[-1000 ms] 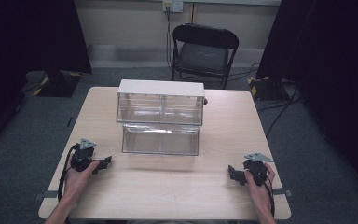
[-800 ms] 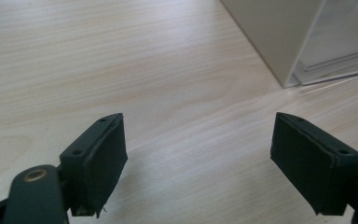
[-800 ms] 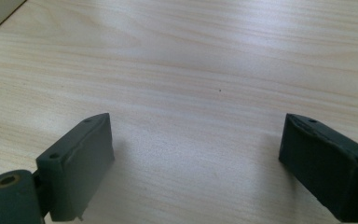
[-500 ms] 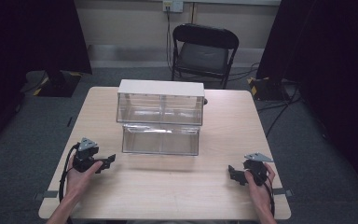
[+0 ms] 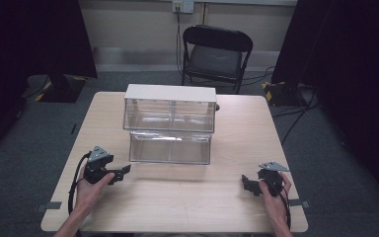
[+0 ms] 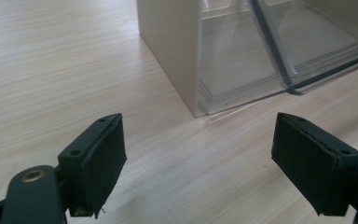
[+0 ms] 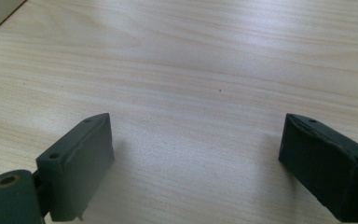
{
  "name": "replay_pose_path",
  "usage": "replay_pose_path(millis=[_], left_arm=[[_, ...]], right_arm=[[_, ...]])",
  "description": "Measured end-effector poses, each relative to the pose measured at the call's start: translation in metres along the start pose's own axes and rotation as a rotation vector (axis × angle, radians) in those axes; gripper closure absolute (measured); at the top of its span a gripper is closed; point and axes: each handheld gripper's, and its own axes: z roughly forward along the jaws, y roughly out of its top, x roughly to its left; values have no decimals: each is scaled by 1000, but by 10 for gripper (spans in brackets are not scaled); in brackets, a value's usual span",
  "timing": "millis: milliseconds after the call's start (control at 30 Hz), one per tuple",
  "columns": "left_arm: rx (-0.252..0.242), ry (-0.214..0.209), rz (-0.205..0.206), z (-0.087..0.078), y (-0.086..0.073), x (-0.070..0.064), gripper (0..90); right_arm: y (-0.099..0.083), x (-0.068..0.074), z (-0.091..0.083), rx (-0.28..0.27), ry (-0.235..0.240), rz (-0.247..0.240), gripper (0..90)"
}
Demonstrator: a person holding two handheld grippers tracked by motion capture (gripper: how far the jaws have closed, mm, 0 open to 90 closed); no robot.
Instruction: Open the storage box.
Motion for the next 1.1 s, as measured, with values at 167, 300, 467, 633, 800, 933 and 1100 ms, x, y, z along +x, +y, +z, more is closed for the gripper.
replay_pose_path(millis=[167,300,467,633,800,933,1100], left_arm=[[-9,-23,7,1,2,-4,168],[-4,-45,29,3,3,-9,162],[-9,-42,46,7,5,-14,161],[-1,-37,42,13,6,-15,162],[-6,-27,35,17,9,-15,165],[-14,-35,36,22,12,-18,167],[-3,-41,52,26,13,-20,168]], right_arm=[[0,0,0,0,0,0,92],[0,0,0,0,0,0,92],[0,0,0,0,0,-1,92],[0,0,0,0,0,0,92],[0,0,0,0,0,-1,92],[0,0,0,0,0,0,92],[0,0,0,-1,0,-3,90]])
